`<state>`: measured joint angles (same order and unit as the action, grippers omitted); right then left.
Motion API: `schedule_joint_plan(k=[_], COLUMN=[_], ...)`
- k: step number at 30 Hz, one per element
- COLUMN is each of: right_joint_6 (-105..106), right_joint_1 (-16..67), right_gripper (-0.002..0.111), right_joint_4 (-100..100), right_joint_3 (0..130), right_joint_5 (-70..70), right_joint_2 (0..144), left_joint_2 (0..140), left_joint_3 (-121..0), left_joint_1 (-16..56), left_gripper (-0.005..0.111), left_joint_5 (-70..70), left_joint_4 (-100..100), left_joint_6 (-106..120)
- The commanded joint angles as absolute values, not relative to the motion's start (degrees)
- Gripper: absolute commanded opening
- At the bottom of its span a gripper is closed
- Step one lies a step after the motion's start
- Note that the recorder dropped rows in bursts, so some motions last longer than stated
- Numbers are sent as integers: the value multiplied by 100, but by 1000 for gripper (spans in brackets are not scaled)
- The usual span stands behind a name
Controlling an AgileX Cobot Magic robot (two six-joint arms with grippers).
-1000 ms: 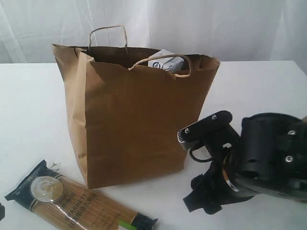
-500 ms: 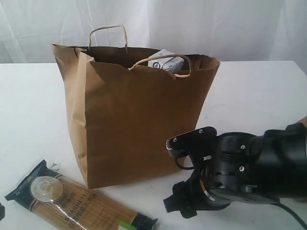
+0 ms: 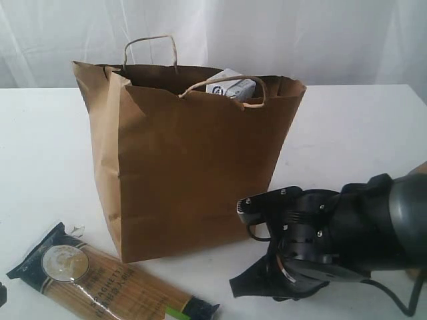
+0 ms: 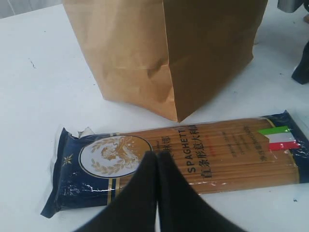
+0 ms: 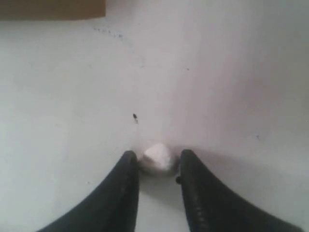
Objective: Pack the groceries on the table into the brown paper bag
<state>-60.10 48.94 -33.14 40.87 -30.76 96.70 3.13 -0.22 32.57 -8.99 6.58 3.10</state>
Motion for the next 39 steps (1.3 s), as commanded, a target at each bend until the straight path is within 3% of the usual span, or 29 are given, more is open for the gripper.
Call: schedule_joint_plan(k=[1,12,29,39], right_joint_6=[-6050,-6050,-6019,-4541], right_joint_1=[4850,4861,6362,6815], right_gripper=[22,0,0,0], right_joint_4=[-3342,-3067,-2640,-2497], right_joint_3=[3921,3552,3627,4881], right_joint_5=[-3065,-3056,-3126,-3232], right_joint_2=[9842,9902,7672,7060], left_joint_2=[266,266,266,266], left_joint_3=[0,0,0,0], left_joint_1=[3274,3274,3274,3274], left_gripper=[0,0,0,0], left_joint_5=[-898,-898,-898,-898], left_joint_4=[678,678,678,678], left_joint_6=[282,282,282,282])
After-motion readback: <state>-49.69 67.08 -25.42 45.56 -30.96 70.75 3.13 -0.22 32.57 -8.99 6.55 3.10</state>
